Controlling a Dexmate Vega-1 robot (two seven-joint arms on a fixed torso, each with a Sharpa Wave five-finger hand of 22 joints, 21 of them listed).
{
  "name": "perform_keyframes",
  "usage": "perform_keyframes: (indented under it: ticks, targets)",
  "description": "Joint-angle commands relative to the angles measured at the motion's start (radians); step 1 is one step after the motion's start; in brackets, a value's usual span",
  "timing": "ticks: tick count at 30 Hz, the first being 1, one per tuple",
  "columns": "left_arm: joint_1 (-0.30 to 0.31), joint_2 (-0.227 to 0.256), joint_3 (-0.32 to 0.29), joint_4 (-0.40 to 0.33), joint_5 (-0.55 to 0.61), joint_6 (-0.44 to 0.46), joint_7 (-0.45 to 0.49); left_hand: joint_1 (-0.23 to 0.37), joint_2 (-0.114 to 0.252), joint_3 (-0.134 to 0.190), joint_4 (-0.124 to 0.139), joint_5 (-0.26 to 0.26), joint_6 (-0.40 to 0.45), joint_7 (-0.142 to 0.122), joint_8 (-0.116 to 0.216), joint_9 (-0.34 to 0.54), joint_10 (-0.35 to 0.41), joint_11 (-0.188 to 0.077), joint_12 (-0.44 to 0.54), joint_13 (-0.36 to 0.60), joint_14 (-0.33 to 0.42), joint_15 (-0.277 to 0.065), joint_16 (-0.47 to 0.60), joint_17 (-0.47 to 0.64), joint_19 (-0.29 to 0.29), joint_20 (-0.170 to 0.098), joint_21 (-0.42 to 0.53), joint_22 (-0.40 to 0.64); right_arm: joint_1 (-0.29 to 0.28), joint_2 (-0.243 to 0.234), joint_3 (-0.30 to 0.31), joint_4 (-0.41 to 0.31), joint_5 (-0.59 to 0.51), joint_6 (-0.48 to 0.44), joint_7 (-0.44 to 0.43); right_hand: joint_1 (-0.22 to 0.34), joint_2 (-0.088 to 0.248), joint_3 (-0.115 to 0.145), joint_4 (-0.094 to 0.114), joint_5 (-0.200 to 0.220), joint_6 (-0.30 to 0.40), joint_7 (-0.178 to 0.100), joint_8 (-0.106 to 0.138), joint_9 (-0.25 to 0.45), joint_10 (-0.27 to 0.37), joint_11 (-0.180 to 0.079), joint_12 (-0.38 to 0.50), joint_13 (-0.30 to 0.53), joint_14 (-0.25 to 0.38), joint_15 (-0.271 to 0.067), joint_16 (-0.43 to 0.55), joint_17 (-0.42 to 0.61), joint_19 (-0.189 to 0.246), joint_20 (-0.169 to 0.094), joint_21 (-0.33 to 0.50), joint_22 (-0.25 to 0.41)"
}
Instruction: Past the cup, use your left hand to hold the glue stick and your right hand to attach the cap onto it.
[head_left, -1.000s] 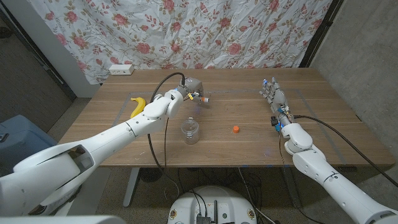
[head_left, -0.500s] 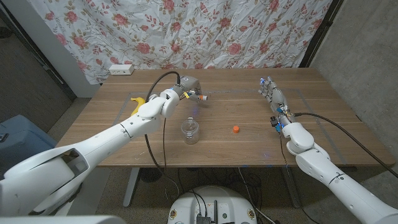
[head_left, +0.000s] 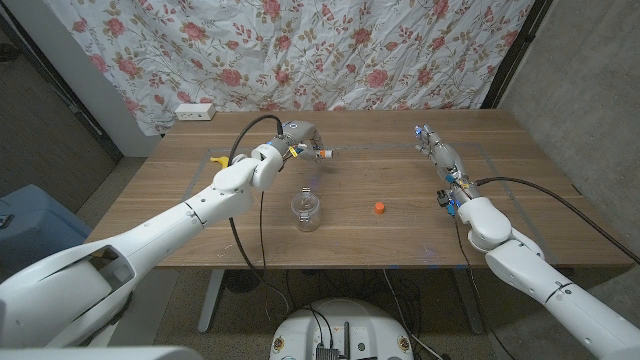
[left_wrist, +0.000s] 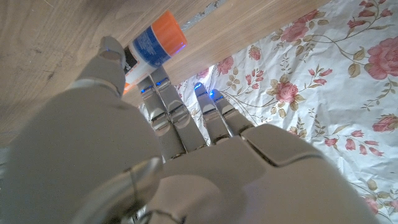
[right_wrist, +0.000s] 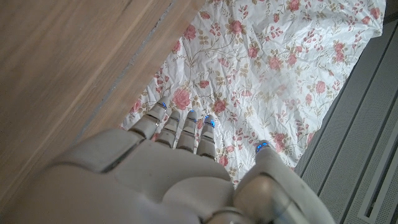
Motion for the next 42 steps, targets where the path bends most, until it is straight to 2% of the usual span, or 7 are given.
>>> perform_keyframes:
  ticks: [1, 18, 32, 37, 39, 41, 42]
  targets:
    - [0.02, 0.0, -0.033, -0.001, -0.066, -0.022, 0.029, 0.012, 0.021, -0.002, 0.0, 0.007, 0.041, -0.027, -0.001, 0.01, 0.02, -0.013, 0.003, 0.004, 0.007, -0.145, -0.005, 0.002, -0.006, -0.018, -0.003, 0.002, -0.04, -0.077, 0.009, -0.11, -0.106, -0.088, -0.031, 0.018, -0.003, 0.003, -0.013, 0.0, 0.001, -0.008, 0.0, 0.004, 0.007, -0.004, 0.002, 0.0, -0.002, -0.004, -0.005, 0.002, -0.005, -0.004, 0.0, 0.003]
    - [0.031, -0.012, -0.058, 0.015, -0.153, -0.021, 0.066, 0.006, 0.023, -0.012, 0.001, 0.007, 0.034, -0.037, -0.013, 0.011, 0.007, -0.013, -0.005, 0.003, -0.01, -0.15, -0.013, 0.001, -0.028, -0.022, -0.007, 0.001, -0.089, -0.156, 0.016, -0.245, -0.22, -0.226, -0.053, 0.063, -0.029, 0.012, -0.068, -0.009, -0.044, -0.034, -0.01, 0.005, -0.003, -0.02, -0.002, 0.002, -0.029, -0.004, -0.009, 0.0, -0.018, -0.001, 0.002, 0.003]
    - [0.034, -0.035, -0.074, 0.042, -0.23, -0.042, 0.104, 0.004, 0.028, -0.016, 0.002, 0.008, 0.033, -0.038, -0.016, 0.011, 0.002, -0.013, -0.006, 0.004, -0.018, -0.15, -0.014, 0.001, -0.03, -0.026, -0.005, 0.001, -0.141, -0.267, 0.046, -0.388, -0.326, -0.375, -0.04, 0.103, -0.045, 0.021, -0.112, -0.013, -0.083, -0.044, -0.01, 0.006, -0.007, -0.028, -0.002, 0.004, -0.047, -0.003, -0.009, 0.001, -0.019, -0.008, 0.004, 0.004]
    - [0.036, -0.034, -0.079, 0.047, -0.258, -0.061, 0.117, 0.002, 0.03, -0.018, 0.003, 0.008, 0.03, -0.037, -0.019, 0.011, 0.0, -0.012, -0.007, 0.004, -0.024, -0.151, -0.015, 0.0, -0.033, -0.028, -0.005, 0.001, -0.156, -0.297, 0.052, -0.431, -0.364, -0.426, -0.036, 0.129, -0.057, 0.026, -0.139, -0.018, -0.092, -0.048, -0.004, 0.008, -0.011, -0.035, -0.003, 0.006, -0.061, 0.003, -0.009, 0.002, -0.032, 0.003, 0.003, 0.004]
    - [0.038, -0.036, -0.082, 0.048, -0.27, -0.065, 0.124, 0.002, 0.03, -0.018, 0.003, 0.008, 0.028, -0.038, -0.019, 0.011, -0.002, -0.012, -0.007, 0.004, -0.025, -0.151, -0.015, 0.0, -0.034, -0.028, -0.005, 0.001, -0.159, -0.31, 0.05, -0.448, -0.385, -0.452, -0.031, 0.136, -0.059, 0.027, -0.145, -0.02, -0.093, -0.048, -0.003, 0.008, -0.013, -0.038, -0.004, 0.006, -0.065, 0.005, -0.009, 0.002, -0.036, 0.009, 0.002, 0.004]
    - [0.038, -0.035, -0.084, 0.056, -0.28, -0.082, 0.135, 0.001, 0.031, -0.019, 0.003, 0.008, 0.027, -0.039, -0.02, 0.011, -0.003, -0.012, -0.007, 0.003, -0.027, -0.151, -0.015, 0.0, -0.034, -0.028, -0.005, 0.001, -0.15, -0.334, 0.03, -0.488, -0.437, -0.548, -0.011, 0.143, -0.062, 0.029, -0.152, -0.021, -0.093, -0.046, -0.001, 0.008, -0.014, -0.04, -0.004, 0.006, -0.069, 0.009, -0.009, 0.003, -0.037, 0.014, 0.003, 0.004]
    - [0.039, -0.036, -0.085, 0.06, -0.286, -0.089, 0.139, 0.001, 0.031, -0.019, 0.003, 0.008, 0.027, -0.039, -0.02, 0.011, -0.003, -0.012, -0.007, 0.003, -0.027, -0.151, -0.015, 0.0, -0.034, -0.029, -0.005, 0.001, -0.15, -0.341, 0.027, -0.497, -0.447, -0.565, -0.006, 0.148, -0.064, 0.03, -0.155, -0.022, -0.093, -0.046, 0.0, 0.008, -0.016, -0.041, -0.005, 0.006, -0.072, 0.011, -0.01, 0.003, -0.038, 0.014, 0.003, 0.005]
